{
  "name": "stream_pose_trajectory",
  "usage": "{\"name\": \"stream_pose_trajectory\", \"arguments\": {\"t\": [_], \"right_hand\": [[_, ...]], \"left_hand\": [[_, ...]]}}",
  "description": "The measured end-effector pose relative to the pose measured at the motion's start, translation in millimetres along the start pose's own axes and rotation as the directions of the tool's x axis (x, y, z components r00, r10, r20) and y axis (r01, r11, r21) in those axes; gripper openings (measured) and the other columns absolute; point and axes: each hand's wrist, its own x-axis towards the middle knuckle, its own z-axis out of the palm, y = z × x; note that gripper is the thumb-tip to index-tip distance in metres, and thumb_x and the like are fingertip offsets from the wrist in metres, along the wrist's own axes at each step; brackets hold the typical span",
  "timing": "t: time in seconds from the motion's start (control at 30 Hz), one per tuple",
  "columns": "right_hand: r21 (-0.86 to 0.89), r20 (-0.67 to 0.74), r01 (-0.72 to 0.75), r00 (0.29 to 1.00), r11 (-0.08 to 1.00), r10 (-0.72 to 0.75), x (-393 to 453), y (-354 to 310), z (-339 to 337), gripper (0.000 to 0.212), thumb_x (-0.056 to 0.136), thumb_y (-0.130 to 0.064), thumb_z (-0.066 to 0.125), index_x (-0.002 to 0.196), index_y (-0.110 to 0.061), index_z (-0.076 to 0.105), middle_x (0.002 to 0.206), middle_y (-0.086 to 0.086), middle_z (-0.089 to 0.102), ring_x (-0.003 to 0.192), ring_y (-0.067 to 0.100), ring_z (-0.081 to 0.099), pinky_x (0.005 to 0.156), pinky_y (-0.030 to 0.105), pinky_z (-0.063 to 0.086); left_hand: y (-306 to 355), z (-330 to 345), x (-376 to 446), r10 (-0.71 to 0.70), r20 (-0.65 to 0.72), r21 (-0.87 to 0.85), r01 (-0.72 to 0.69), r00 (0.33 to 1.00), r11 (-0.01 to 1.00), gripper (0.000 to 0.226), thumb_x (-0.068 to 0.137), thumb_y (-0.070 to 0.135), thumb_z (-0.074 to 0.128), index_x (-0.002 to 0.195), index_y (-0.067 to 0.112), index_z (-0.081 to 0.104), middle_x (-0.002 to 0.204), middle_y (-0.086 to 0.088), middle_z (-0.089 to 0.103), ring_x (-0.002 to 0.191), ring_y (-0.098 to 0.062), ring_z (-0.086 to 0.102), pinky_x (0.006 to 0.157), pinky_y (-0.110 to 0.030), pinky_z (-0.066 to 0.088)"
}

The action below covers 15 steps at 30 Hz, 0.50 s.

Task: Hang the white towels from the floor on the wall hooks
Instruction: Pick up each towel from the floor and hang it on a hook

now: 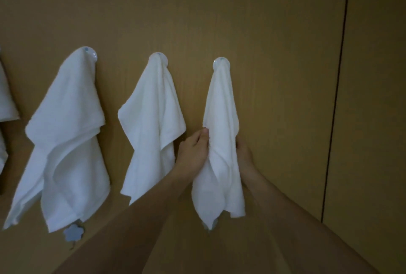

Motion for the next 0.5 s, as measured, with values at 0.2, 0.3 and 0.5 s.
{"name": "stream_pose_trajectory", "arguments": {"t": [0.2,0.3,0.5], "right_hand": [[-0.107,-0.11,-0.176,0.98,0.979,0.164,-85.9,13.3,-4.7,0.032,0.093,-0.032,0.052,0.085,-0.007,0.071,0.088,0.013,0.072,0.077,0.019,0.063,0.07,0.034,0.047],[-0.167,-0.23,-0.225,0.956,0.96,0.184,-134.7,6.6,-3.5,0.038,0.094,-0.034,0.051,0.114,-0.005,0.067,0.103,0.006,0.071,0.09,0.017,0.062,0.082,0.034,0.048],[-0.33,-0.309,-0.305,0.929,0.893,0.203,-225.6,-20.7,-19.7,0.043,0.095,-0.046,0.054,0.131,-0.022,0.06,0.127,-0.002,0.062,0.113,0.017,0.058,0.101,0.034,0.046]], "left_hand": [[-25.0,-35.3,-64.2,-0.018,0.014,0.119,0.016,1.0,0.993,0.031,0.102,0.039,0.037,0.088,0.029,0.062,0.085,0.01,0.066,0.084,-0.008,0.062,0.07,-0.018,0.047],[-24.1,-47.5,-95.0,0.009,0.064,0.176,-0.02,0.998,0.984,0.027,0.102,0.036,0.037,0.104,0.026,0.062,0.102,0.012,0.065,0.098,-0.012,0.061,0.077,-0.023,0.048],[0.4,-56.6,-141.9,0.03,0.164,0.236,-0.069,0.986,0.969,0.047,0.094,0.028,0.053,0.14,0.025,0.045,0.145,0.0,0.044,0.126,-0.021,0.047,0.105,-0.041,0.042]]}}
